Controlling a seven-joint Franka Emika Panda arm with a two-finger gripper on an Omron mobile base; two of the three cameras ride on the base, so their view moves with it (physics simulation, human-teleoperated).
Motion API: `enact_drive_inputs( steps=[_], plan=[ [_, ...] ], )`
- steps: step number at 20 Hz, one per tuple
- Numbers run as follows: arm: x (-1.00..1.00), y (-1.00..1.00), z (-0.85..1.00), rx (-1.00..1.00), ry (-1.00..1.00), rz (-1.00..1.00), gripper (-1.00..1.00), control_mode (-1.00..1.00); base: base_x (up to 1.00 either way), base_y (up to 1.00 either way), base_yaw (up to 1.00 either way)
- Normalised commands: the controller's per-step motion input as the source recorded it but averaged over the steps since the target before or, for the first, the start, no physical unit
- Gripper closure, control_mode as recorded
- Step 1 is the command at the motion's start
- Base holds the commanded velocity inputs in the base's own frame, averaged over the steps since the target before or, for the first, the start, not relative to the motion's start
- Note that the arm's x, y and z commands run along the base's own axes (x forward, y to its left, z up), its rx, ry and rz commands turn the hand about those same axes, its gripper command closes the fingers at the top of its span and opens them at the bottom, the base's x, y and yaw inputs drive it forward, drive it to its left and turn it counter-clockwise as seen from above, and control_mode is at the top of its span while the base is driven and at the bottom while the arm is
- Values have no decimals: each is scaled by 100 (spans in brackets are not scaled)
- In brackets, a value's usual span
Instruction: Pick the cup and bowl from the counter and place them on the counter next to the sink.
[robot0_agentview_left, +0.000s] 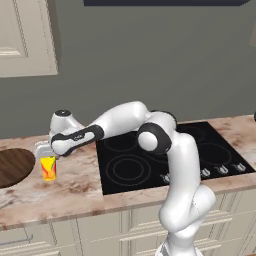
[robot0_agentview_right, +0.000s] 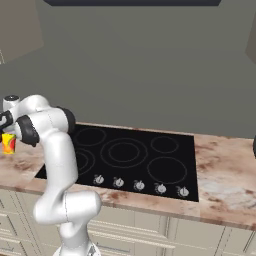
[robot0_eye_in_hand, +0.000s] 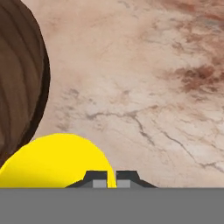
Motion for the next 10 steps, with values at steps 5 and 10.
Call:
enact_drive_inputs(
  steps=[5,10],
  plan=[
    [-1,-39,0,-3,-8,23,100,-100,0,0,0],
    [-24,-51,15,0,-10,17,100,-100,0,0,0]
  ],
)
